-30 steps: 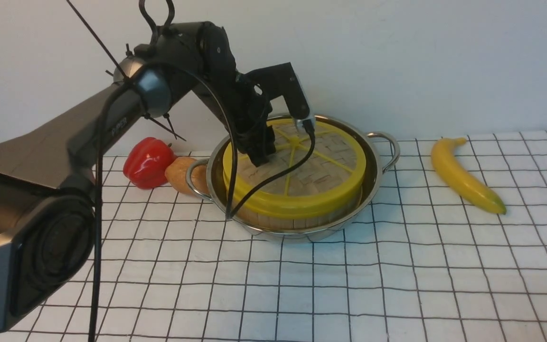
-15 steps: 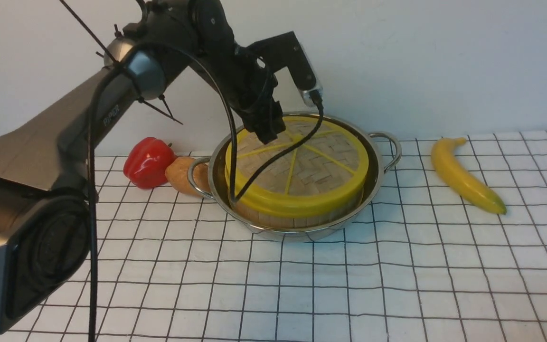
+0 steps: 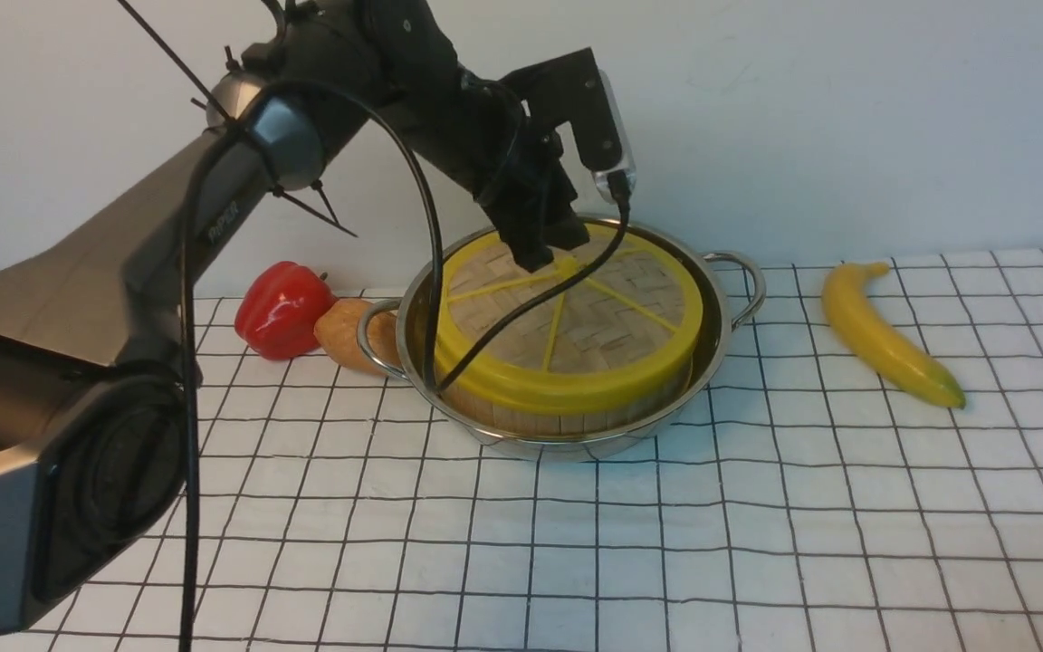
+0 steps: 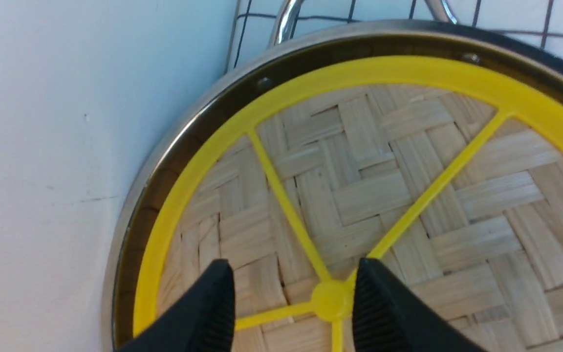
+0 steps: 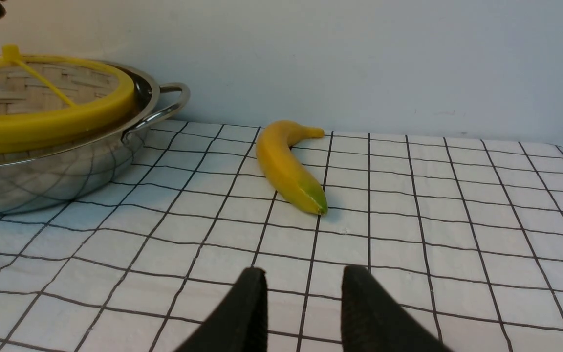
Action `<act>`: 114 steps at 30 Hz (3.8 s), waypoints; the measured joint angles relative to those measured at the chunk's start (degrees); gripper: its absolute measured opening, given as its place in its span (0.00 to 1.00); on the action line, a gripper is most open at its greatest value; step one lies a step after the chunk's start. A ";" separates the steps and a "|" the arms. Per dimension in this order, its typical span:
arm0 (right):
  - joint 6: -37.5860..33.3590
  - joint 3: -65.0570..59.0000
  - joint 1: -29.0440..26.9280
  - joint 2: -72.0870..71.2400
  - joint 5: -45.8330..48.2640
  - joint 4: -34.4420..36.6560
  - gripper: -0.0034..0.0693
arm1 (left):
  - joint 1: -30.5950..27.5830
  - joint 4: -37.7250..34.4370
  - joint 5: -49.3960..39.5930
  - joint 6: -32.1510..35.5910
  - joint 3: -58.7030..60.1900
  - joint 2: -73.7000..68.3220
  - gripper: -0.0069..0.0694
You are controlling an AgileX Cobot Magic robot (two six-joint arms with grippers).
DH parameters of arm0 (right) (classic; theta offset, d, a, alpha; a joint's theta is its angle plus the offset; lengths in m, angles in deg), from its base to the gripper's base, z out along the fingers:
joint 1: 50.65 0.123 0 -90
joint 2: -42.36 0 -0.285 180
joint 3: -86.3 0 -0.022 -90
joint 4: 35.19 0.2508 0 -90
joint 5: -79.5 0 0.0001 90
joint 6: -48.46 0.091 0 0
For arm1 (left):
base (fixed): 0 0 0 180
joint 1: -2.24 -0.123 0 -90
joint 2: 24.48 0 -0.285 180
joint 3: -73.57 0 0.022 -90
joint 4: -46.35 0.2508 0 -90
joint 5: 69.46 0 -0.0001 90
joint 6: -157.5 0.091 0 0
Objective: Place the steamer in the pot on the white tablecloth, and put the lid on the steamer.
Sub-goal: 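Place the yellow bamboo steamer lid onto the steamer in the pot with the left gripper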
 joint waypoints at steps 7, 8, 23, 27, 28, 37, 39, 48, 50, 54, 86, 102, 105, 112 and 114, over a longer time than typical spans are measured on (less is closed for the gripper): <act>0.00 0.00 0.00 0.00 0.00 0.00 0.38 | 0.00 0.00 0.07 0.05 0.00 -2.15 0.51; 0.00 0.00 0.00 0.00 0.00 0.00 0.38 | 0.00 0.00 0.07 -0.01 0.00 -2.49 0.51; 0.00 0.00 0.00 0.00 0.00 0.00 0.38 | 0.00 2.75 -1.81 -6.75 -0.12 -2.77 0.23; 0.00 0.00 0.00 0.00 0.00 0.00 0.38 | 0.04 2.98 -2.02 -7.19 -0.30 -2.77 0.23; 0.00 0.00 0.00 0.00 0.00 0.00 0.38 | 0.04 2.98 -2.02 -7.19 -0.30 -2.77 0.23; 0.00 0.00 0.00 0.00 0.00 0.00 0.38 | 0.04 2.98 -2.07 -9.96 -0.30 -2.77 0.23; 0.00 0.00 0.00 0.00 0.00 0.00 0.38 | 0.04 2.98 -2.07 -10.52 -0.30 -2.77 0.23; 0.00 0.00 0.00 0.00 0.00 0.00 0.38 | 0.04 3.22 -2.07 -10.98 -0.34 -2.72 0.23; 0.00 0.00 0.00 0.00 0.00 0.00 0.38 | 0.04 3.54 -2.39 -11.02 -0.34 -2.51 0.23; 0.00 0.00 0.00 0.00 0.00 0.00 0.38 | 0.04 4.38 -3.09 -11.02 -0.34 -2.40 0.23; 0.00 0.00 0.00 0.00 0.00 0.00 0.38 | 0.11 6.01 -3.25 -10.93 -0.34 -2.11 0.23; 0.00 0.00 0.00 0.00 0.00 0.00 0.38 | 0.06 4.88 -3.21 -10.52 -0.34 -2.29 0.24; 0.00 0.00 0.00 0.00 0.00 0.00 0.38 | 0.06 4.21 -3.14 -9.77 -0.34 -2.35 0.31; 0.00 0.00 0.00 0.00 0.00 0.00 0.38 | 0.11 3.37 -3.24 -8.90 -0.36 -2.40 0.66; 0.00 0.00 0.00 0.00 0.00 0.00 0.38 | 0.11 3.66 -3.26 -8.90 -1.01 -2.40 0.75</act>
